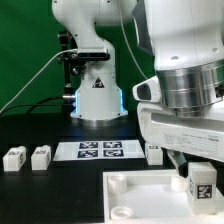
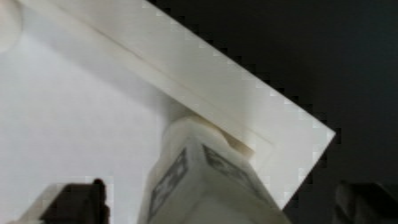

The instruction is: Assemble one leg

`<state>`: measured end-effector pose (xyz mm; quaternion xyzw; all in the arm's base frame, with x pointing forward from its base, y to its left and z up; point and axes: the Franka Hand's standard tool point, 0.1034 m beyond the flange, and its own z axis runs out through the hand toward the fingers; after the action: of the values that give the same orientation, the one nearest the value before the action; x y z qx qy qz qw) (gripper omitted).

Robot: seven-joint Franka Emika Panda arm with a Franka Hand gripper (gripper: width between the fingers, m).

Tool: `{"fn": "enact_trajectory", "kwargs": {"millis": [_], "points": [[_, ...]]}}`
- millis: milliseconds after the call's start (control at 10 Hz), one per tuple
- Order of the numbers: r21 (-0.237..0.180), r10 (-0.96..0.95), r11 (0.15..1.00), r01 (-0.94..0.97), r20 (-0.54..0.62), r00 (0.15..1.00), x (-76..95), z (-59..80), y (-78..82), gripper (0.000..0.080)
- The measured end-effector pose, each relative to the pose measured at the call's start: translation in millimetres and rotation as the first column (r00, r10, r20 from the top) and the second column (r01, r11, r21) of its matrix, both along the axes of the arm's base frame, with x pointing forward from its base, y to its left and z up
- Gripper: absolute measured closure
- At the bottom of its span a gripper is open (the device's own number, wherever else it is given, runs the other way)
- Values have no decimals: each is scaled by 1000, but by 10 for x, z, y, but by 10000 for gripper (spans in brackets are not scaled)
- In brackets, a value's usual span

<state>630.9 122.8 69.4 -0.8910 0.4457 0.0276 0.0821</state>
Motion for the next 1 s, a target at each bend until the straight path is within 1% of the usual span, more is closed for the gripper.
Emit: {"fn": "enact_trajectory", "kwargs": {"millis": [100, 200, 300, 400, 500, 600, 700, 800, 900, 1000], "points": [[-6, 132, 991, -132, 23, 991, 2, -1, -9, 152], [-11, 221, 975, -221, 38, 974, 2, -1, -10, 152], [-24, 334, 942, -334, 53, 941, 2, 1, -15, 150], [-69, 545, 838, -541, 70, 836, 9, 11, -28, 150], [-104, 689, 725, -681, 76, 721, 12, 20, -19, 150], [-116, 756, 654, -748, 81, 649, 12, 20, -5, 150], [-105, 709, 705, -701, 80, 701, 10, 16, -2, 150], [-105, 710, 704, -702, 80, 700, 10, 14, -4, 259], [-105, 709, 705, -702, 80, 700, 9, 13, -4, 426], [-92, 630, 776, -624, 73, 773, 6, 10, -7, 426]]}}
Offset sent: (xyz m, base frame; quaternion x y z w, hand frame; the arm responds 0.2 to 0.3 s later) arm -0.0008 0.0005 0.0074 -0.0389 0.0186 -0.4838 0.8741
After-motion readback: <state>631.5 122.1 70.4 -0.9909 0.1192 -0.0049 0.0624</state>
